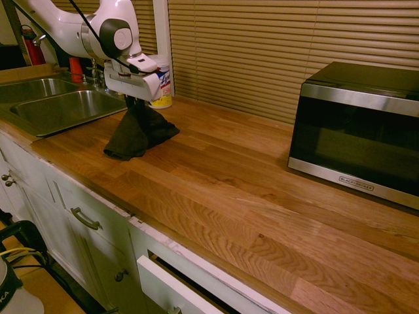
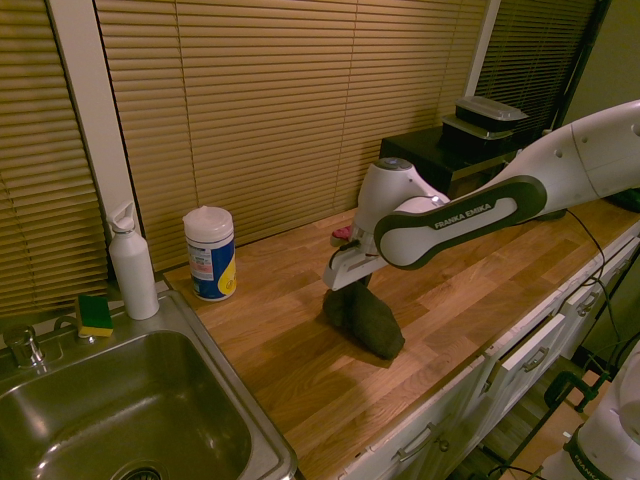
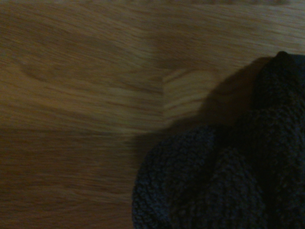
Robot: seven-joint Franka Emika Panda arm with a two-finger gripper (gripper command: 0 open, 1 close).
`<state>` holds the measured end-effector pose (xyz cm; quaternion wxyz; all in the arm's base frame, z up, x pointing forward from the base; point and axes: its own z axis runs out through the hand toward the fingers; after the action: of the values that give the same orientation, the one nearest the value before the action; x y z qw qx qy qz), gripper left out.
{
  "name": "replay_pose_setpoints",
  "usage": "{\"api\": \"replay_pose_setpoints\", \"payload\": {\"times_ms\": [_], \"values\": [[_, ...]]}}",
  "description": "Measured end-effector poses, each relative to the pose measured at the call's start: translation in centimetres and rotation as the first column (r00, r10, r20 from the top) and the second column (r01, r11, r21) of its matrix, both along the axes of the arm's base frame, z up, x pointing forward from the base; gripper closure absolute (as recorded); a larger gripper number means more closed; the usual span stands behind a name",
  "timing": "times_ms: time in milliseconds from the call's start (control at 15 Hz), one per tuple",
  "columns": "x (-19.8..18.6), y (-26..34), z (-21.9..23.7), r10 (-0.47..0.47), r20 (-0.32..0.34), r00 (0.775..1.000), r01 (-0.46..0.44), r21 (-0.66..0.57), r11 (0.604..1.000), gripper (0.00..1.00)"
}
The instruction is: Clear the spill
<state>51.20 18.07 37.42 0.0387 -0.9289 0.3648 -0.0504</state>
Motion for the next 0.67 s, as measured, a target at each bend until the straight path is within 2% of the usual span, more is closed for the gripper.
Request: {"api": "replay_pose_setpoints", "payload": {"times_ms": [333, 400, 667], "values": [[1.5, 4.7, -0.1, 0.017, -0.001, 1.000, -0.017, 0.005, 1.000, 1.00], [1.6, 5.4, -0.1, 0.017, 0.001, 1.000, -0.017, 0.002, 1.000, 0.00], [1.9, 6.3, -0.5, 0.019, -0.009, 1.000, -0.019, 0.000, 1.000, 0.00]]}}
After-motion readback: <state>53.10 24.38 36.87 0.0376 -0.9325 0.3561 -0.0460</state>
